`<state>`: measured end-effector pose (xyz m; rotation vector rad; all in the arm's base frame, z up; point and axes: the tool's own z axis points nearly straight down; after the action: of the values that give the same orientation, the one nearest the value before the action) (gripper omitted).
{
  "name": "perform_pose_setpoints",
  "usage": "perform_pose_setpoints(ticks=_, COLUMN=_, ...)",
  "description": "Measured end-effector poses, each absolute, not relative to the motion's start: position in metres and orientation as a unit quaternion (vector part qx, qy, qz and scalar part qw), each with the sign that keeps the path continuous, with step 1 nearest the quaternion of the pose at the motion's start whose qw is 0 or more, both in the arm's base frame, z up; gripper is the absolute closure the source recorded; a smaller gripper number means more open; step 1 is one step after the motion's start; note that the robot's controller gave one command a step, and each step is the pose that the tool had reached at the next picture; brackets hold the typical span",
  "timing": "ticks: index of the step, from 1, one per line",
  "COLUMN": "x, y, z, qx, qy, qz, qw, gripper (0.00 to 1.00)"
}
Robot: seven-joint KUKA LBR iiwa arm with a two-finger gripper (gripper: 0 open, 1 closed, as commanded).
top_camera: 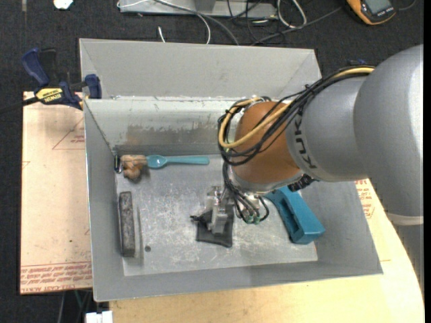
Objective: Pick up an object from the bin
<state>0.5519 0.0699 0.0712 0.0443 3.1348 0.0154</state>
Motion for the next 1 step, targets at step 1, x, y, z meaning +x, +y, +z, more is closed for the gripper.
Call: perform_pose_setpoints(ticks=1, x=0.5475, y=0.0848, z=0.1330, qx=0.013, qy=1.000, qz=0.005, qw=0.001, gripper=1.00)
